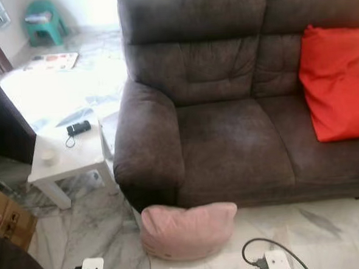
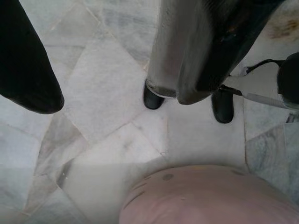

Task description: Move the pillow to the sofa from floor

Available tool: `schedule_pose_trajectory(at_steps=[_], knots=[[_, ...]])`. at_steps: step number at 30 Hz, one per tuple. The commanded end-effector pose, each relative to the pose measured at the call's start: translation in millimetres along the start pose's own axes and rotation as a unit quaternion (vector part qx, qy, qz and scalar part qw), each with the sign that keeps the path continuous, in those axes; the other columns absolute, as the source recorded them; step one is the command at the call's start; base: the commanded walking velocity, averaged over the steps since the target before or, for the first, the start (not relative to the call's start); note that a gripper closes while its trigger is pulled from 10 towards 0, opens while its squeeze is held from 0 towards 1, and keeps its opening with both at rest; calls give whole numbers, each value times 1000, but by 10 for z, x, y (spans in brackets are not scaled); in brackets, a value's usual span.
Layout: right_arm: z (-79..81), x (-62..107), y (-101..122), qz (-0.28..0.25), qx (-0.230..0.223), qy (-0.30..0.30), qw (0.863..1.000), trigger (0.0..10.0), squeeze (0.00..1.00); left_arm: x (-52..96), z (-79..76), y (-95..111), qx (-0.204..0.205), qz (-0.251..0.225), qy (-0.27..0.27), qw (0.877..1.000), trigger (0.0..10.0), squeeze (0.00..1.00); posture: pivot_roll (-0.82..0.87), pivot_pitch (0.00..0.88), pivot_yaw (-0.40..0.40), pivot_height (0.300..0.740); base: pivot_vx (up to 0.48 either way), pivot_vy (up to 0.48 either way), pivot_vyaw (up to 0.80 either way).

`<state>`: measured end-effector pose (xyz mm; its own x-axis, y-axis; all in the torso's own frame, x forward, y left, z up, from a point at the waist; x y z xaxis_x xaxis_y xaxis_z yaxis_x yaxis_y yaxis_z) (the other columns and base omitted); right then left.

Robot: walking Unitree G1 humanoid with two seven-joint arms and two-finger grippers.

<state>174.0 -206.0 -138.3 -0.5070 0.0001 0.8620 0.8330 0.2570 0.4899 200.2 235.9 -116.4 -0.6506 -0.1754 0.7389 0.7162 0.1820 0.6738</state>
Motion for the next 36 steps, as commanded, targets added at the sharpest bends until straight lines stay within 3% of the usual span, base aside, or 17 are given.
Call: schedule_pose_trajectory(at_steps=[1, 5, 12, 14, 17, 18, 19, 21, 23, 24, 25, 26, 28, 29, 32, 33, 36], knots=[[-127, 32, -73, 4, -3, -11, 1000, 10000, 0, 19, 18, -79, -1, 12, 2, 1000, 10000, 0, 84, 45, 1, 740, 0, 0, 0], [-192, 51, -115, 6, -12, -17, 1000, 10000, 0, 20, 14, -71, -2, 8, 1, 1000, 10000, 0, 84, 40, 0, 740, 0, 0, 0], [-168, 36, -30, -11, -14, -16, 1000, 10000, 0, 19, -16, 8, 18, -20, 1, 1000, 10000, 0, 85, 40, -2, 740, 0, 0, 0], [-201, 28, 80, -33, -16, -33, 999, 10000, 0, 22, -28, 60, 42, -39, 2, 998, 10000, 0, 85, 45, -4, 740, 0, 0, 0], [-254, 26, 243, -68, -31, -51, 996, 10000, 0, 25, -40, 175, 44, -73, 4, 996, 10000, 0, 82, 50, -5, 740, 0, 0, 0], [-280, 23, 486, -113, -41, -55, 991, 10000, 0, 28, -71, 403, 44, -126, 1, 991, 10000, 0, 82, 55, -6, 740, 0, 0, 0], [-280, 23, 486, -113, -41, -55, 991, 10000, 0, 28, -71, 403, 44, -126, 1, 991, 10000, 0, 82, 55, -6, 740, 0, 0, 0], [-292, 38, 849, -174, -47, -53, 982, 10000, 0, 67, -138, 741, 34, -202, -8, 979, 10000, 0, 84, 61, -9, 740, 0, 0, 0], [-302, 57, 1027, -203, -43, -57, 977, 10000, 0, 106, -176, 915, 29, -240, -13, 970, 10000, 0, 84, 62, -12, 740, 0, 0, 0], [-317, 98, 1284, -244, -46, -63, 967, 10000, 0, 178, -227, 1147, 32, -290, -19, 956, 10000, 0, 86, 62, -15, 740, 0, 0, 0], [-317, 98, 1284, -244, -46, -63, 967, 10000, 0, 178, -227, 1147, 32, -290, -19, 956, 10000, 0, 86, 62, -15, 740, 0, 0, 0], [-318, 142, 1478, -278, -47, -64, 957, 10000, 0, 228, -256, 1283, 31, -320, -22, 947, 10000, 0, 88, 60, -17, 740, 0, 0, 0], [-313, 194, 1656, -309, -48, -65, 948, 10000, 0, 275, -281, 1396, 28, -344, -25, 938, 10000, 0, 89, 59, -19, 740, 0, 0, 0], [-303, 270, 1860, -348, -49, -66, 934, 10000, 0, 349, -315, 1533, 25, -374, -29, 927, 10000, 0, 93, 54, -22, 740, 0, 0, 0], [-281, 399, 2121, -402, -48, -63, 912, 10000, 0, 470, -374, 1706, 17, -412, -38, 910, 10000, 0, 95, 50, -25, 740, 0, 0, 0], [-270, 479, 2239, -430, -49, -65, 899, 10000, 0, 557, -417, 1793, 7, -434, -46, 900, 10000, 0, 94, 48, -26, 740, 0, 0, 0], [-261, 581, 2278, -459, -54, -72, 884, 10000, 0, 754, -462, 1911, 2, -469, -52, 882, 10000, 0, 100, 30, -31, 740, 0, 0, 0]])
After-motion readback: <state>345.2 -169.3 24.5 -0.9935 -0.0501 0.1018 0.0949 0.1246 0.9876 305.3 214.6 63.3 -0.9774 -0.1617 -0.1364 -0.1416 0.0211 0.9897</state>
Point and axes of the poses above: a point about 5 cm out from each wrist's last joint towards the gripper, its own x axis pointing back from the gripper into the wrist, its own y axis along the axis of the wrist's last joint, z = x × y, the point moved 5 cm from there along -x, pointing out of the wrist towards the gripper, and after that the axes turned 13 degrees about x, right-handed, at the moved point
